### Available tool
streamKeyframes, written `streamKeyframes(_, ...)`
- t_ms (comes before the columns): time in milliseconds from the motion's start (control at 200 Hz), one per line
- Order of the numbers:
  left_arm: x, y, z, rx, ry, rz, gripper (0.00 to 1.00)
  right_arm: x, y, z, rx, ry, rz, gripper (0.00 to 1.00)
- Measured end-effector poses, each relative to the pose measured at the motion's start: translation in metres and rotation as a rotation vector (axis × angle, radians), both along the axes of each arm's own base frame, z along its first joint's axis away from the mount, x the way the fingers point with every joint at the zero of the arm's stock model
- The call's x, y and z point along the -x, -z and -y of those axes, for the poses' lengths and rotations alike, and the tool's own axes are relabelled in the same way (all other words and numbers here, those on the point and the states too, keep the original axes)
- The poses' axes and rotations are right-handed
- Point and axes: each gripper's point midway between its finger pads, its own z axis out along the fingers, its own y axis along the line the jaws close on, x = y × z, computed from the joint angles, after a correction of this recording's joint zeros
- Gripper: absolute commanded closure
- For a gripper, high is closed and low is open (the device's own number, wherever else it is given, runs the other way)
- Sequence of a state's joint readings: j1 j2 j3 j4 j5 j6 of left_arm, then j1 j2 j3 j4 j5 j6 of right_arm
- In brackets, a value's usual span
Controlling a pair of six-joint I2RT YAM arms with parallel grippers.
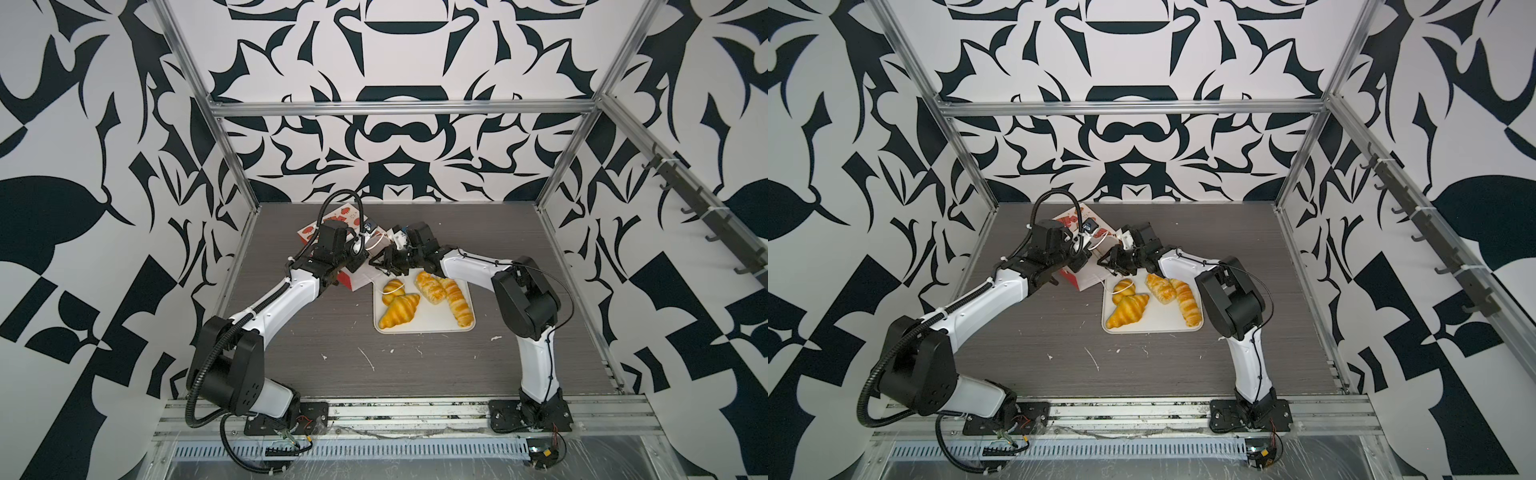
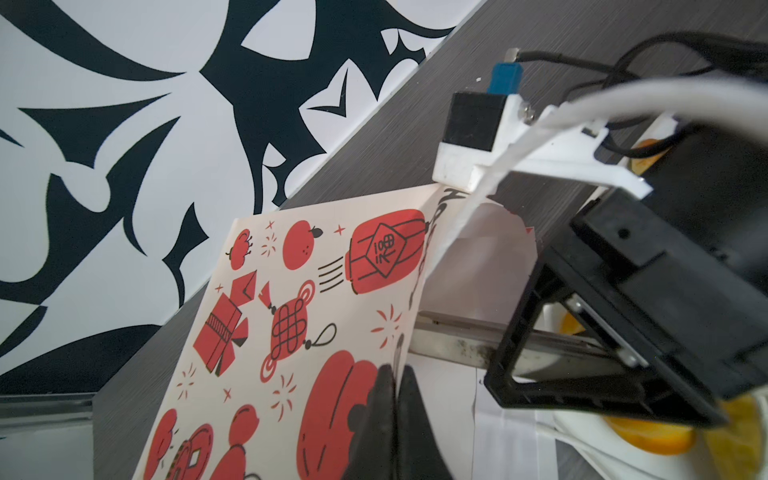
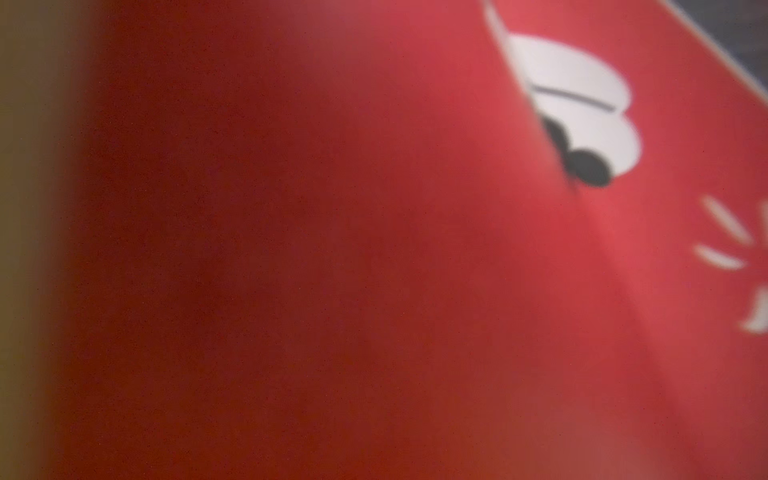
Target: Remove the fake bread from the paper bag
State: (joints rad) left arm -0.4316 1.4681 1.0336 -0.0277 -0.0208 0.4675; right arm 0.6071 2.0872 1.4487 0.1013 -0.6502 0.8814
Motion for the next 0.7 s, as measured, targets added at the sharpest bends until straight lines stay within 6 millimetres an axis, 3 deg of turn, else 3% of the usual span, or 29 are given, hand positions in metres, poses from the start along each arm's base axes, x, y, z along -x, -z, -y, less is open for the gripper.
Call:
streamKeyframes(530,-0.006,0.001,0.001,0.028,-0.020,0.013,1.00,0.004,0.010,-0.004,0.010,-0.004,-0.050,0.60)
streamKeyframes(700,-0.009,-0.005,0.002,0.046,-0.021,0.036,1.00,0.011,0.024,-0.012,0.020,-0.029,-0.089,0.60)
